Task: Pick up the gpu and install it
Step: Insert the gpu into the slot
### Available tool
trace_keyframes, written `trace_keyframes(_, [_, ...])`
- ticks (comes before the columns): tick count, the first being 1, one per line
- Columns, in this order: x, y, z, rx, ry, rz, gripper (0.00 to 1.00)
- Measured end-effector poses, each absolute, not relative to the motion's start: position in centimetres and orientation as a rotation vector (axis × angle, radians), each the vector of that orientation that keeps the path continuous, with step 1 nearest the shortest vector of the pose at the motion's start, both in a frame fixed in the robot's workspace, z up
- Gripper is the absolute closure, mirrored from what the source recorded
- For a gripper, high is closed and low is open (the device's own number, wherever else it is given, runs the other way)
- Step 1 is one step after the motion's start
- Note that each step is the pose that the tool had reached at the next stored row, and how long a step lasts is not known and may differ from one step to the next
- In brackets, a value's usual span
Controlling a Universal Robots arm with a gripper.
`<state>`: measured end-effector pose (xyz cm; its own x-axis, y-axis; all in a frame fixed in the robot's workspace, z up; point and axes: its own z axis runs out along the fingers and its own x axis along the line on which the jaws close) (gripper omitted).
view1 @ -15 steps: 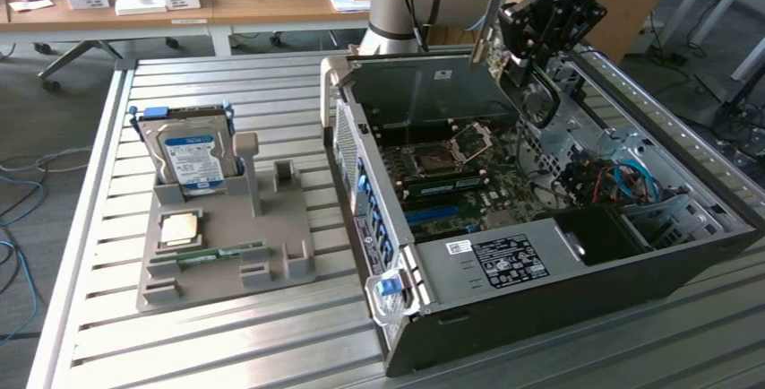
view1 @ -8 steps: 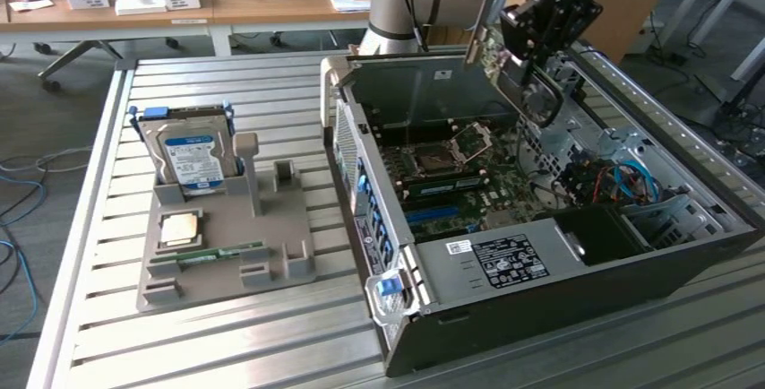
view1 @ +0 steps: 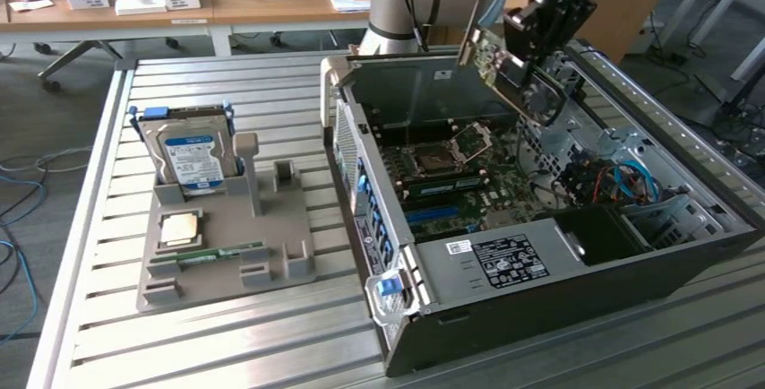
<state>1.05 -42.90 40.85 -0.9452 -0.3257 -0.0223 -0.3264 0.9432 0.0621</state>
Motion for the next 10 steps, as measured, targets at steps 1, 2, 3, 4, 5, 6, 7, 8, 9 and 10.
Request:
trace_keyframes(1, [1.05, -42.9, 40.85, -0.545, 3.081, 0.102, 0.73])
trace_keyframes(2, [1.05, -42.9, 40.85, -0.576, 3.076, 0.102, 0.73])
trace_keyframes(3, [1.05, -42.9, 40.84, -0.604, 3.071, 0.102, 0.73])
trace_keyframes(4, [1.05, -42.9, 40.84, -0.631, 3.066, 0.102, 0.73])
trace_keyframes(5, [1.05, -42.9, 40.84, -0.659, 3.061, 0.103, 0.73])
trace_keyframes(6, [1.05, -42.9, 40.83, -0.686, 3.056, 0.103, 0.73])
trace_keyframes(7, [1.05, -42.9, 40.83, -0.714, 3.05, 0.103, 0.73])
trace_keyframes(8, [1.05, -42.9, 40.83, -0.742, 3.044, 0.103, 0.73])
trace_keyframes(9, [1.05, -42.9, 40.83, -0.77, 3.037, 0.103, 0.73])
trace_keyframes(10, [1.05, -42.9, 40.82, -0.799, 3.031, 0.103, 0.73])
